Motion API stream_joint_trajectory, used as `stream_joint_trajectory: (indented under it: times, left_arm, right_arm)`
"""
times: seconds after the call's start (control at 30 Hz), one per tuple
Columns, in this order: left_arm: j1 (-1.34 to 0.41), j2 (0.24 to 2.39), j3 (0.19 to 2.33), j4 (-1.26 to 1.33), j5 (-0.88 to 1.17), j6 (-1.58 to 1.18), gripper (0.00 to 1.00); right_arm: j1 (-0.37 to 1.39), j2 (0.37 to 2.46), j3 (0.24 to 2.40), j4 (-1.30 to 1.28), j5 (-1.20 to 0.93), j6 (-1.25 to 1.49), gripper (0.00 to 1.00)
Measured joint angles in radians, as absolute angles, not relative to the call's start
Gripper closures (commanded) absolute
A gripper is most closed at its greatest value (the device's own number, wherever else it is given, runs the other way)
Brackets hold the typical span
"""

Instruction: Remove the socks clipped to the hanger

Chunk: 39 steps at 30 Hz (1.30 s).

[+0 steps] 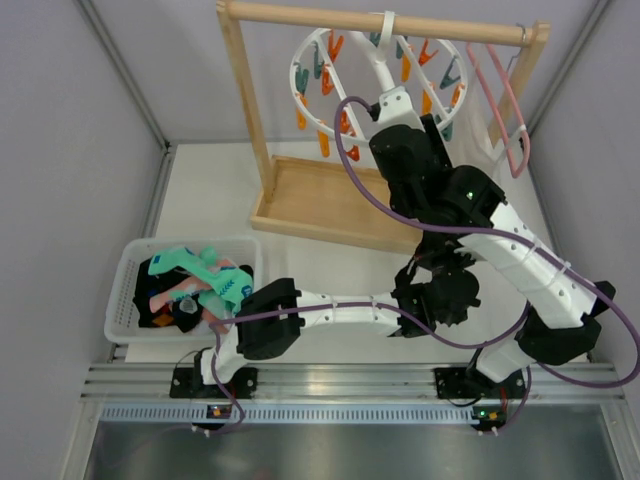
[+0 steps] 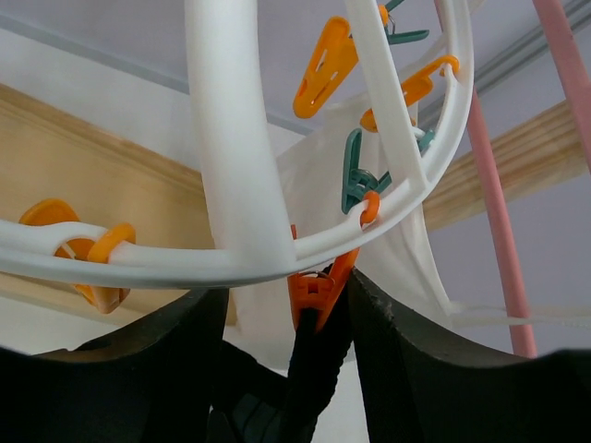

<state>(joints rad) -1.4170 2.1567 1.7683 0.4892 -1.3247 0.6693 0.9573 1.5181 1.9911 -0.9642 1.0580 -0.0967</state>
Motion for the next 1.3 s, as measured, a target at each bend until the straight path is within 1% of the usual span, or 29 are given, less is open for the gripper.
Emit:
stream_joint_trajectory:
  times: [0.27,0.57,0.6,0.67,0.77,0.8,0.83,0.87,0.97,1.13,1.17,1.23,1.27,1.3]
  left_arm:
    - [-1.419,2.157,1.769,0.489,-1.325,0.674,1.00]
    - [-1.424,2.157,1.769,0.489,-1.325,0.677,1.00]
    - [-1.424,2.157,1.769,0.489,-1.325,0.677,1.00]
    - [-1.424,2.157,1.769,0.489,-1.325,0.676,1.00]
    - [-1.424,2.157,1.769,0.489,-1.324,0.676,1.00]
    - [-1.425,2.157,1.769,0.489,-1.324,0.674,1.00]
    - [-1.425,2.157,1.768,0.489,-1.322,0.670,1.00]
    - [-1.426,2.156,1.766,0.489,-1.321,0.664,1.00]
    - [-1.430,2.156,1.748,0.489,-1.313,0.647,1.00]
    - [-1.436,2.152,1.714,0.486,-1.301,0.621,1.00]
    - [-1.437,2.149,1.704,0.486,-1.301,0.615,1.00]
    - [-1.437,2.135,1.669,0.484,-1.303,0.597,1.00]
    - [-1.437,2.127,1.654,0.481,-1.305,0.590,1.00]
    - [-1.435,2.113,1.628,0.480,-1.306,0.574,1.00]
  right_arm:
    - [0.944,1.507,1.937,-0.912,1.074,-0.105,0.48]
    - [0.928,1.489,1.877,-0.823,1.081,-0.147,0.57]
    - [0.925,1.489,1.872,-0.816,1.081,-0.151,0.59]
    - [0.920,1.489,1.871,-0.810,1.081,-0.157,0.62]
    - [0.919,1.484,1.864,-0.796,1.082,-0.165,0.74]
    - [0.918,1.481,1.860,-0.790,1.083,-0.167,0.80]
    - [0.918,1.480,1.858,-0.786,1.082,-0.168,0.84]
    - [0.917,1.478,1.858,-0.779,1.079,-0.167,0.92]
    - [0.915,1.467,1.851,-0.765,1.062,-0.157,1.00]
    - [0.915,1.449,1.845,-0.750,1.042,-0.153,0.99]
    - [0.915,1.448,1.845,-0.749,1.038,-0.153,0.93]
    - [0.915,1.445,1.845,-0.749,1.029,-0.149,0.88]
    - [0.915,1.445,1.845,-0.749,1.024,-0.145,0.73]
    - [0.915,1.444,1.845,-0.750,1.015,-0.138,0.70]
